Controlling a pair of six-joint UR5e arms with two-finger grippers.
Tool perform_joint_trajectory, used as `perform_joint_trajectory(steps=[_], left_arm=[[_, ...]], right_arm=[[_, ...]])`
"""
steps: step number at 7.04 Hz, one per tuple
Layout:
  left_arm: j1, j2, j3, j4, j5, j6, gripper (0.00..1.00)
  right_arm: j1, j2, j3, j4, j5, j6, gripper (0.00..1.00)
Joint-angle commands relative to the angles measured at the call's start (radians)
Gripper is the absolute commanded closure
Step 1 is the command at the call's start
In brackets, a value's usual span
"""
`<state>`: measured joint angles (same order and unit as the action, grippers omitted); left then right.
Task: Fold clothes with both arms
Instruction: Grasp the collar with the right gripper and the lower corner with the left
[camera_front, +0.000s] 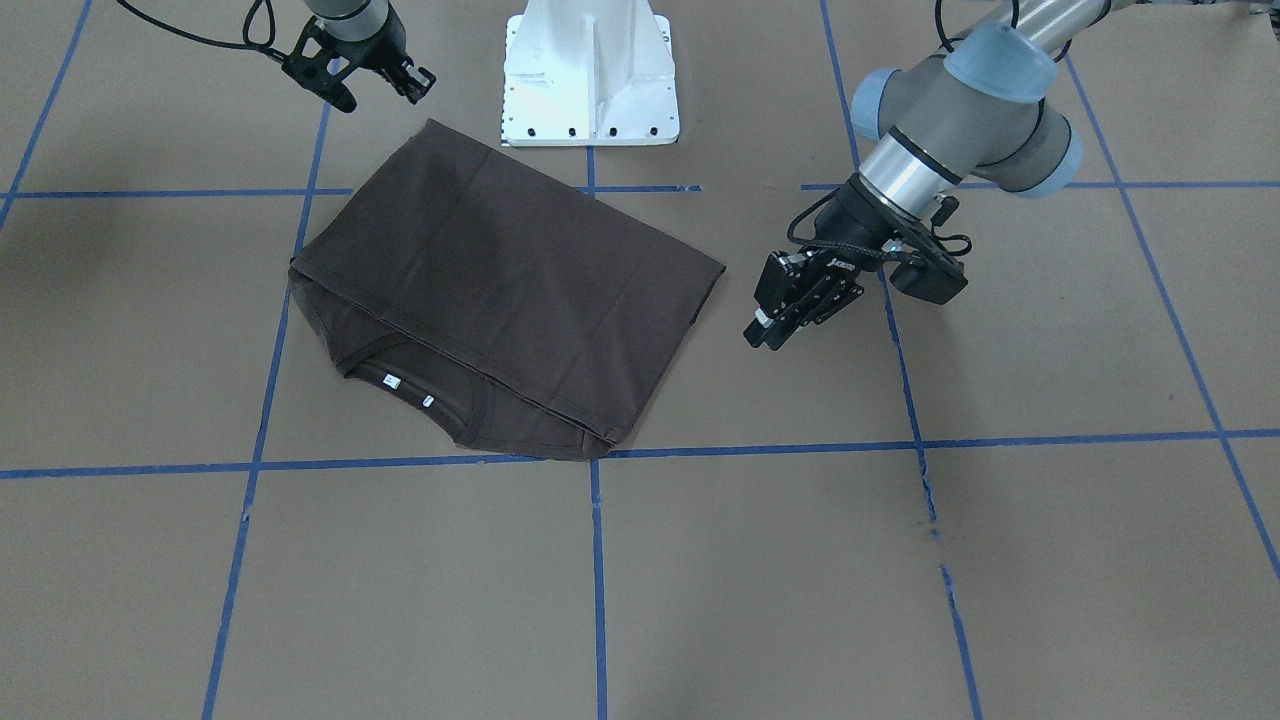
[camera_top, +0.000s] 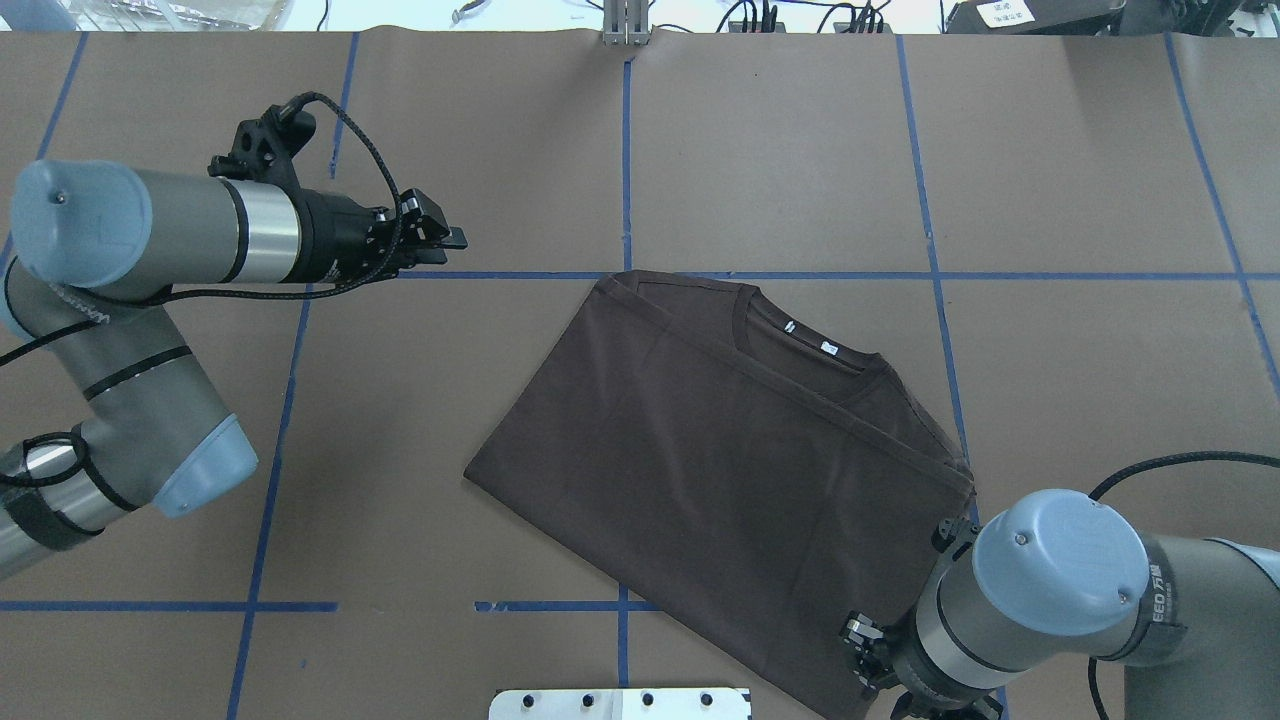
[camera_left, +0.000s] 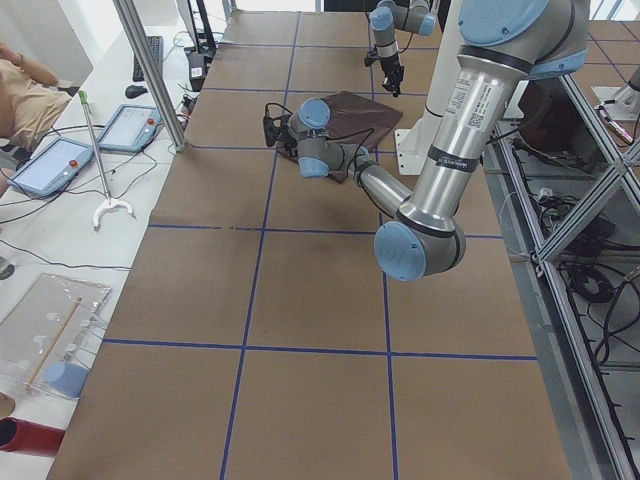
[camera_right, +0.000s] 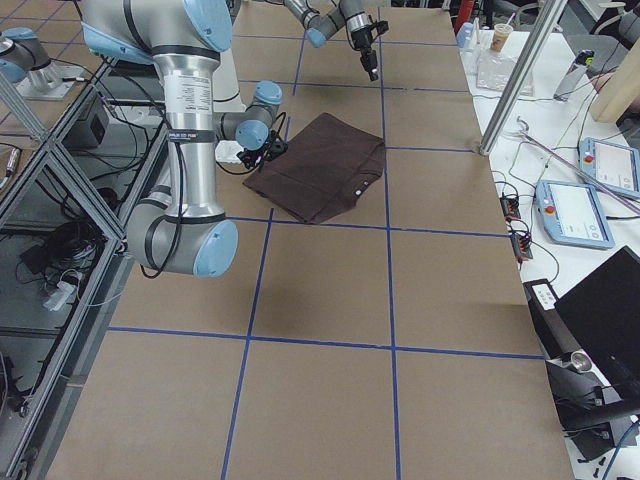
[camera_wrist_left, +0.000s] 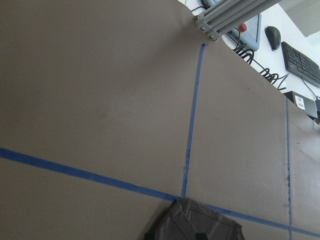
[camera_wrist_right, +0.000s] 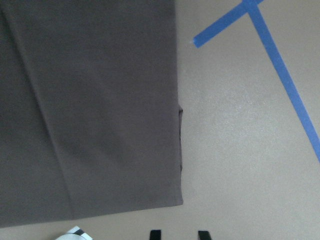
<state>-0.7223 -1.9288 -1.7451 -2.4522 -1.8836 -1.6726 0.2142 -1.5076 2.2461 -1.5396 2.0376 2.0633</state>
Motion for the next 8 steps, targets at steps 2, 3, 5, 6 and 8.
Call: perform_joint_trajectory(steps=[2, 3, 5, 6, 8], left_arm=[[0.105, 0.154, -0.108, 0.013, 0.035, -0.082, 0.5], [0.169, 0.166, -0.109, 0.077, 0.116, -0.082, 0.49], [0.32, 0.024, -0.116, 0.403, 0.269, -0.09, 0.46], [0.346, -0.014, -0.117, 0.5, 0.288, -0.131, 0.42], [0.377, -0.015, -0.119, 0.589, 0.323, -0.144, 0.39]], right_arm=[[0.236, 0.09, 0.035, 0.007, -0.01, -0.003, 0.0], [0.358, 0.122, 0.024, 0.006, -0.005, -0.017, 0.0], [0.435, 0.125, 0.007, 0.007, -0.007, -0.063, 0.0], [0.435, 0.153, -0.019, 0.009, -0.007, -0.065, 0.0], [0.436, 0.188, -0.062, 0.006, 0.0, -0.065, 0.0]])
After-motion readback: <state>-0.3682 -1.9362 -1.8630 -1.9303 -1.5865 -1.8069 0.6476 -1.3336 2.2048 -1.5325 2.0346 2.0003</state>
